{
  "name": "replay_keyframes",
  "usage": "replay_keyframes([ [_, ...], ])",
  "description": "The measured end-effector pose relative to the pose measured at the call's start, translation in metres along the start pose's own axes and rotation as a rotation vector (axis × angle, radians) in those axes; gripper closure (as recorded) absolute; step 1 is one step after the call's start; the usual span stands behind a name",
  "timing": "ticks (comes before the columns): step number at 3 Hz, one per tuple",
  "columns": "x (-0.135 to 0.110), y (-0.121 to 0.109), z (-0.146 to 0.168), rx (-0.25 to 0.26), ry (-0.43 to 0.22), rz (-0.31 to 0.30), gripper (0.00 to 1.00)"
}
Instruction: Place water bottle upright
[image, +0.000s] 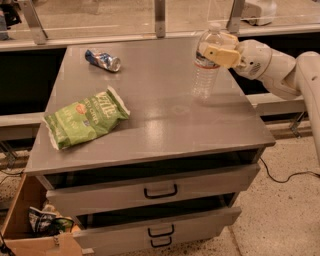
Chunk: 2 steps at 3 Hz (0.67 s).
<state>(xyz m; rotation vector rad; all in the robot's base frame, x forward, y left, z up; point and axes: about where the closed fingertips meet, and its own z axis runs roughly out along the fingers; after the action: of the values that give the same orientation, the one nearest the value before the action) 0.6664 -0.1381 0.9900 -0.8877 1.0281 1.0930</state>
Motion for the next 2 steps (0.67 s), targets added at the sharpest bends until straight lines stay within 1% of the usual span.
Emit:
replay_keyframes([
  [1,0.0082,0.0064,0.0005,-0.042,0.009,0.013,0.36],
  [2,0.0163,0.0117,-0.0021,-0.064,0.014,0.027,0.14],
])
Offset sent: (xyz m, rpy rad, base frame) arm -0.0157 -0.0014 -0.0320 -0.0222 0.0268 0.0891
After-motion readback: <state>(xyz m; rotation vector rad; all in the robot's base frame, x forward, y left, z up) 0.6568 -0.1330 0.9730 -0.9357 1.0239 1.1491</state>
